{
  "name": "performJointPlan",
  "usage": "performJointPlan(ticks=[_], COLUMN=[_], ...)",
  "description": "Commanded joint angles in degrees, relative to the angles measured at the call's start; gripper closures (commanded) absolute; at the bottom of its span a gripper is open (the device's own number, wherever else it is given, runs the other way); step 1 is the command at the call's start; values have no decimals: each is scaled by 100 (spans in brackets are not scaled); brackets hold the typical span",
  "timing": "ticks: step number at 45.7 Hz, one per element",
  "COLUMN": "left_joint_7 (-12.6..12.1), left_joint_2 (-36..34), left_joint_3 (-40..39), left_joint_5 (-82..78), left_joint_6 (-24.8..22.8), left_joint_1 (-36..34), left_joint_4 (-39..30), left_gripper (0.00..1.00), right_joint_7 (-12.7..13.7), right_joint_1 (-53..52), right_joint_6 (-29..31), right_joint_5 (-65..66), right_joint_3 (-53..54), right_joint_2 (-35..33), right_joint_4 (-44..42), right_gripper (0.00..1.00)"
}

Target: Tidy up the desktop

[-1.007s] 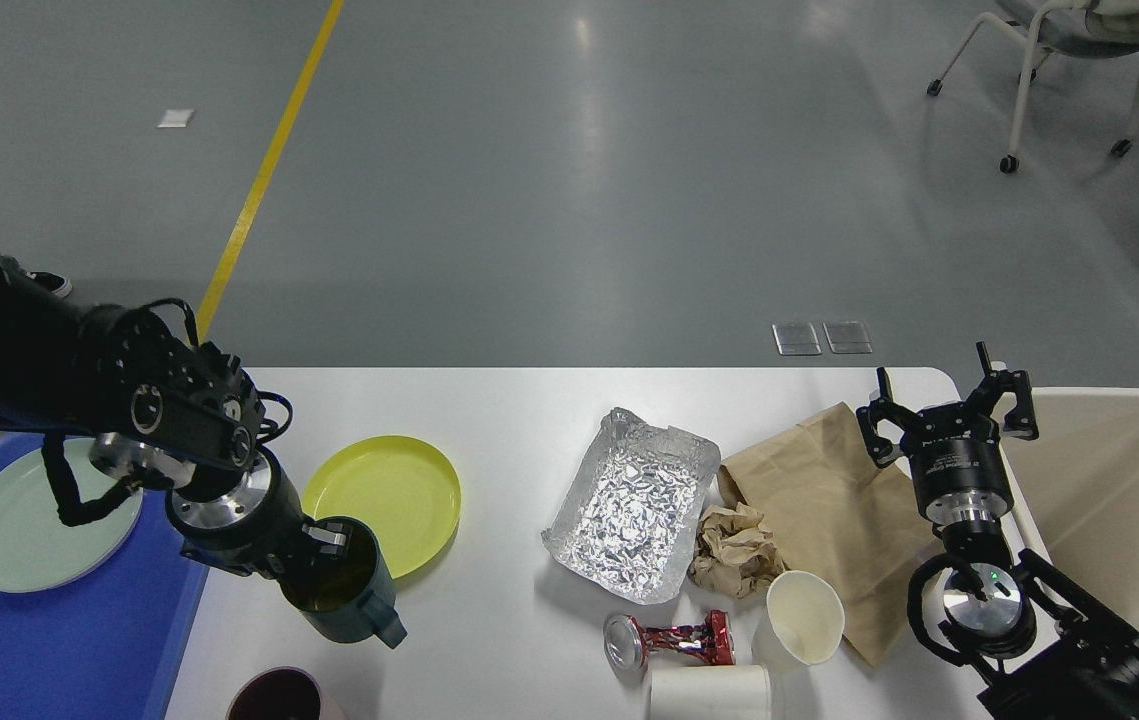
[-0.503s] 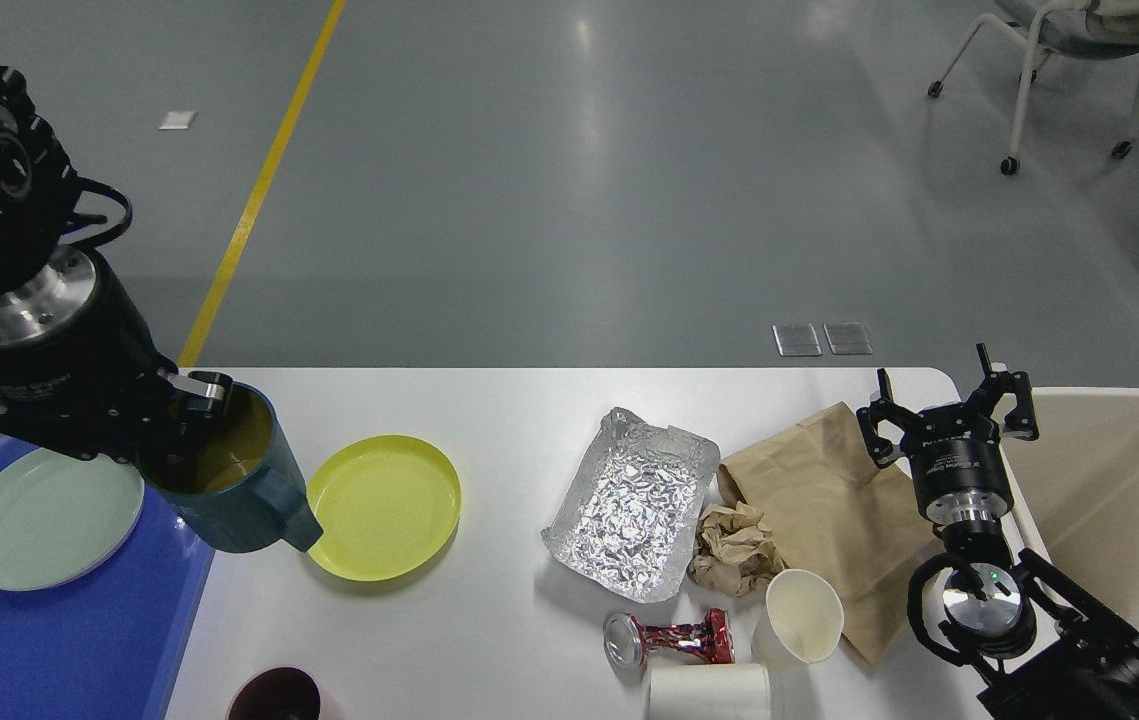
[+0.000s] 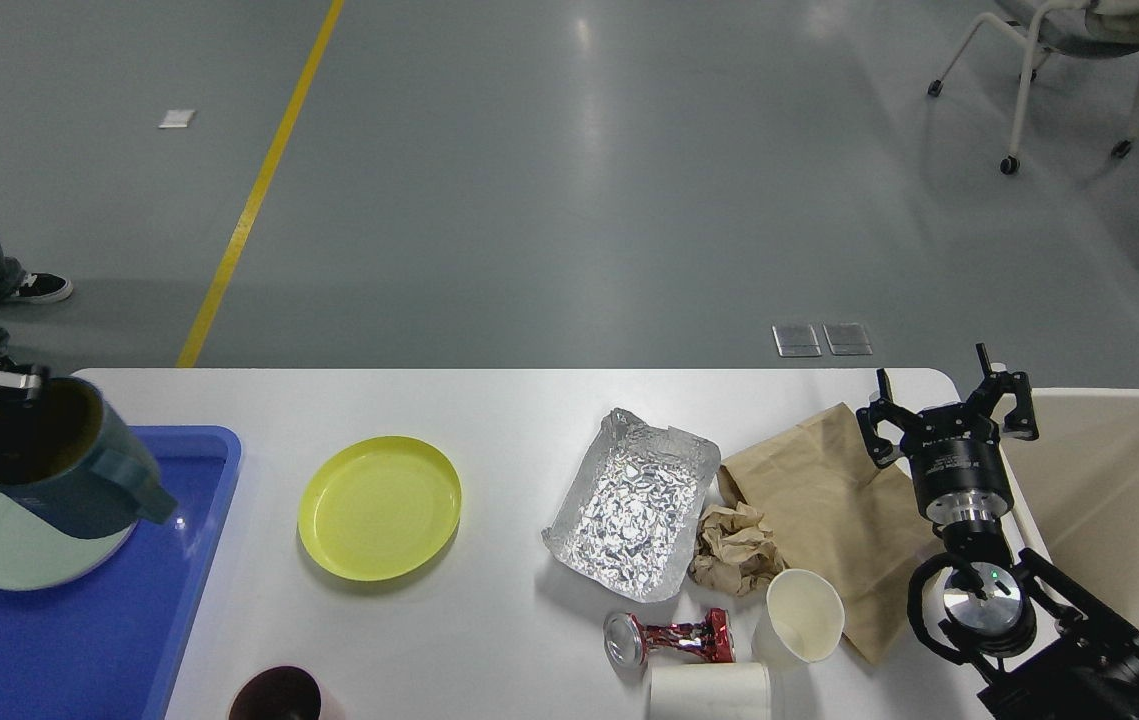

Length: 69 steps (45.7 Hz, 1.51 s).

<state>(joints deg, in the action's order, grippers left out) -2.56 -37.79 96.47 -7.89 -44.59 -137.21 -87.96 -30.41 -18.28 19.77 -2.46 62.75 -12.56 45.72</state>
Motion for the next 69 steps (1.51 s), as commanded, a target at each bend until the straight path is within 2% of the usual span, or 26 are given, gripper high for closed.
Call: performJointPlan(ticks=[1, 6, 11, 16, 24, 29, 33, 37, 43, 47, 63, 67, 69], left_joint_7=[71, 80, 89, 98, 142, 440, 835, 1056, 1073, 1073, 1012, 994, 994], left_joint_2=[-922, -1371, -1556, -1749, -1978, -2030, -2127, -2083, -2057, -2048, -1978, -1951, -1943], left_joint_3=[-190, -646, -1463, -2368, -3432, -3811, -3987, -4092, -4540, -4795, -4857, -4857, -4857], left_joint_5=[-564, -713, -740, -872, -951, -995, -1091, -1249, -1372, -1504, -1522, -1505, -1487], left_joint_6=[46, 143, 248, 319, 354, 354, 354, 433, 758, 776, 697, 706, 714], left_joint_1=[992, 2143, 3576, 4719, 5950, 6583, 6996, 7339, 7893, 8113, 8175, 8175, 8175], left_joint_4=[902, 1710, 2581, 3240, 4014, 4392, 4708, 5042, 5113, 5113, 5113, 5105, 5105], left_gripper=[100, 100, 100, 100, 100, 100, 100, 100, 100, 100, 99, 93, 82], right_joint_7=[0, 0, 0, 0, 0, 0, 0, 0, 0, 0, 0, 0, 0], right_joint_1=[0, 0, 0, 0, 0, 0, 0, 0, 0, 0, 0, 0, 0], right_joint_6=[0, 0, 0, 0, 0, 0, 0, 0, 0, 0, 0, 0, 0], right_joint_5=[0, 0, 0, 0, 0, 0, 0, 0, 0, 0, 0, 0, 0], right_joint_3=[0, 0, 0, 0, 0, 0, 0, 0, 0, 0, 0, 0, 0], right_joint_2=[0, 0, 8, 0, 0, 0, 0, 0, 0, 0, 0, 0, 0], right_joint_4=[-1, -1, -1, -1, -1, -1, -1, -1, -1, -1, -1, -1, -1], right_gripper=[0, 0, 0, 0, 0, 0, 0, 0, 0, 0, 0, 0, 0])
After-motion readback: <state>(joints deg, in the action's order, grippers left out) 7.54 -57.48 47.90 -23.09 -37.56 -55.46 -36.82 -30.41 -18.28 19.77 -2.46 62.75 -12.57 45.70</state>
